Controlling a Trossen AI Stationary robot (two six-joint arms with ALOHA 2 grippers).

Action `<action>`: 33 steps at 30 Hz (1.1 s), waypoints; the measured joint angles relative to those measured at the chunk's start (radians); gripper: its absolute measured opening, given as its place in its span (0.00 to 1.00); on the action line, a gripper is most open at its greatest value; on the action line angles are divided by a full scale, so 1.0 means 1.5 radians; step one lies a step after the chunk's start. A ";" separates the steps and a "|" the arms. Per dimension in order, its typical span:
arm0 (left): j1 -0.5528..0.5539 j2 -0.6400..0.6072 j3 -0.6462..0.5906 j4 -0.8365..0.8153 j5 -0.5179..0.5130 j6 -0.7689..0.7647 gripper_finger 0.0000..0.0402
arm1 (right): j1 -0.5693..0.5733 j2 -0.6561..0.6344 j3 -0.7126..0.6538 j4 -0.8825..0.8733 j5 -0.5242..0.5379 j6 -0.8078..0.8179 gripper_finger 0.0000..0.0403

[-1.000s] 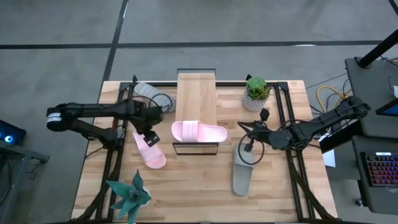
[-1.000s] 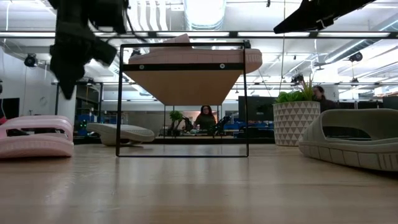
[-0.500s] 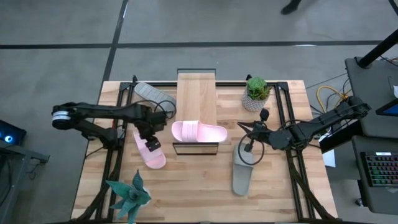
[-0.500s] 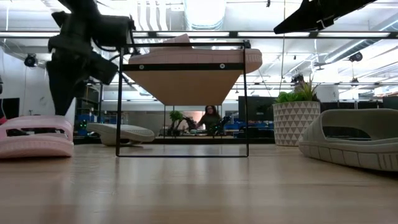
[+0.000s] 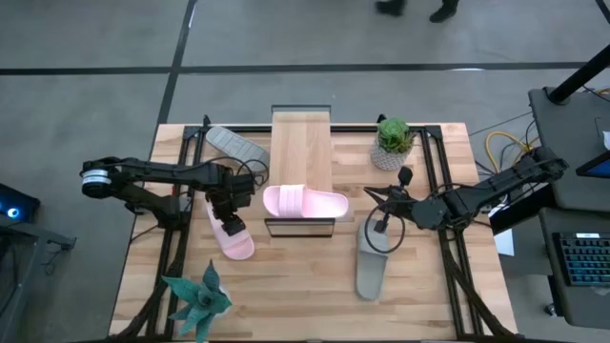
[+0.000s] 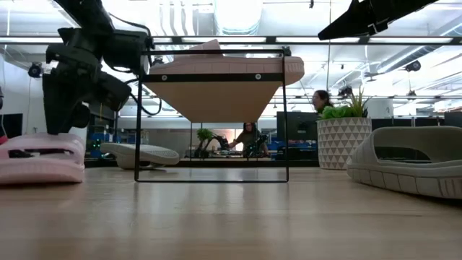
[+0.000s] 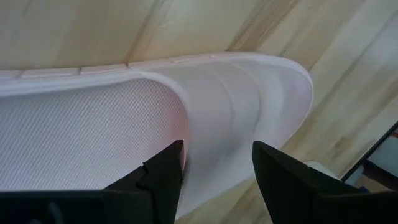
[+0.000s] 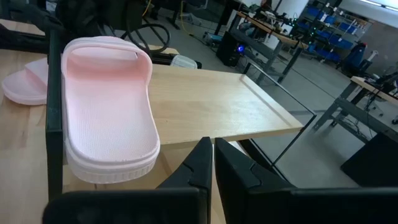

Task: Pick and place slides into the shelf
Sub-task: Put the pink slipper on the shelf

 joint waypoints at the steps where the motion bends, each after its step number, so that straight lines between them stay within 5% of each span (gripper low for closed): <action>1: 0.000 -0.002 -0.001 0.007 0.002 0.000 0.44 | 0.000 0.000 0.000 0.000 0.000 0.000 0.02; 15: 0.000 0.029 -0.022 0.035 0.018 0.045 0.42 | 0.000 0.000 0.000 -0.002 0.000 -0.004 0.02; 25: 0.000 0.061 -0.021 0.032 0.087 0.140 0.04 | 0.000 0.000 0.000 -0.003 0.000 -0.005 0.02; 33: 0.000 0.035 -0.002 -0.059 0.078 0.137 0.01 | 0.000 0.000 0.000 -0.001 0.000 -0.005 0.02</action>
